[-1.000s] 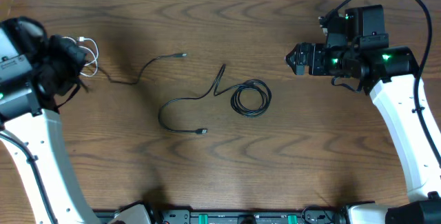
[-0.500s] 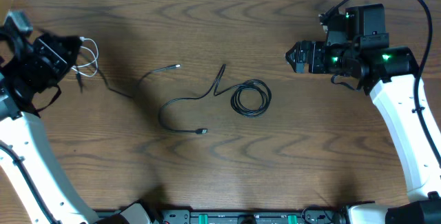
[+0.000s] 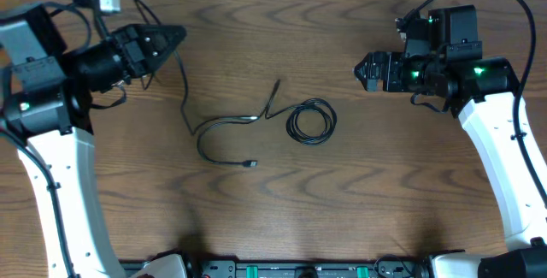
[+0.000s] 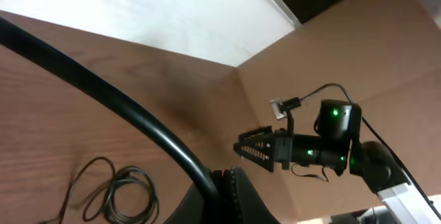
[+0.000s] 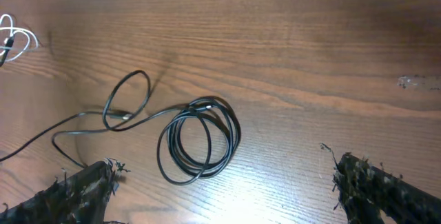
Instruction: Untangle cables
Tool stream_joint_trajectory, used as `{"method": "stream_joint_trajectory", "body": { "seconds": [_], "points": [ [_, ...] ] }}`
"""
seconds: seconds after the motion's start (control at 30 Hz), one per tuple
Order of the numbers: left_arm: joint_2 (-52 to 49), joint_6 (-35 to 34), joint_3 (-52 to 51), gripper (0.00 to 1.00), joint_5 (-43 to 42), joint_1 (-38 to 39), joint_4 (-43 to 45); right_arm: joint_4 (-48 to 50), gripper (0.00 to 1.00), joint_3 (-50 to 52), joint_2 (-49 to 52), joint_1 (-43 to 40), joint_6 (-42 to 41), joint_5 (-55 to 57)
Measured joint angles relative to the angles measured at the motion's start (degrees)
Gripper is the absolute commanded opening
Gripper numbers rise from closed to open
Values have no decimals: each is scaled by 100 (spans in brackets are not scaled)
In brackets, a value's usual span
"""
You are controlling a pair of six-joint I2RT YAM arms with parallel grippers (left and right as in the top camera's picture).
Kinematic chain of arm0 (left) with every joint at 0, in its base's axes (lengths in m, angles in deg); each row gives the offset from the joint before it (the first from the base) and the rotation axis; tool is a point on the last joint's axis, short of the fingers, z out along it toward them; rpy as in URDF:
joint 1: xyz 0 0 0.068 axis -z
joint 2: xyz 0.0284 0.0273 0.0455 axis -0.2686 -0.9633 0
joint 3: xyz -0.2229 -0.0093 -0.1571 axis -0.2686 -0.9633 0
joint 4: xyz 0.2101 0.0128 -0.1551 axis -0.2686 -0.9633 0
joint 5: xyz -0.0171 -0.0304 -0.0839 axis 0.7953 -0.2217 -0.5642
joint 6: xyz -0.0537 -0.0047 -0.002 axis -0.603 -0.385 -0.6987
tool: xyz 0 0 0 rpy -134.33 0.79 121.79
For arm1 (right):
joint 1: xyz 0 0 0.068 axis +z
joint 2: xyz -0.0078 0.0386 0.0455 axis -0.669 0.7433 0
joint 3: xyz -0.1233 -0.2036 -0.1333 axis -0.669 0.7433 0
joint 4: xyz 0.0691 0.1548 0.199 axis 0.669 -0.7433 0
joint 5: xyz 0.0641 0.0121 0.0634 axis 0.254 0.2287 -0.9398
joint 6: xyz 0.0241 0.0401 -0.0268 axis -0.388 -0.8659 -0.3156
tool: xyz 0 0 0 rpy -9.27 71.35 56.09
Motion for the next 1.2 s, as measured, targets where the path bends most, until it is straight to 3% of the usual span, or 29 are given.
{"method": "stream_joint_trajectory", "body": {
  "seconds": [0.1,0.27,0.37,0.5,0.63,0.73,1.0,1.1,1.2],
  "points": [
    [0,-157,0,7,92,46,48,-13,99,0,0,0,0,0],
    [0,-592,0,7,1058,46,26,-24,99,0,0,0,0,0],
    [4,-811,4,7,2192,37,-317,-96,99,0,2,0,2,0],
    [4,-1207,9,7,4527,28,-1362,-146,99,0,2,0,2,2],
    [4,-1362,9,7,5790,11,-1886,-116,99,0,2,0,2,0],
    [4,-1353,9,8,5753,-4,-1930,-74,99,0,2,0,2,0],
    [4,-1078,9,7,4358,2,-2251,-83,99,0,2,0,2,2],
    [4,-931,9,7,4570,4,-2614,-96,99,0,2,0,2,0],
    [4,-859,9,7,5375,7,-2949,-96,99,0,2,0,11,2]
  ]
}}
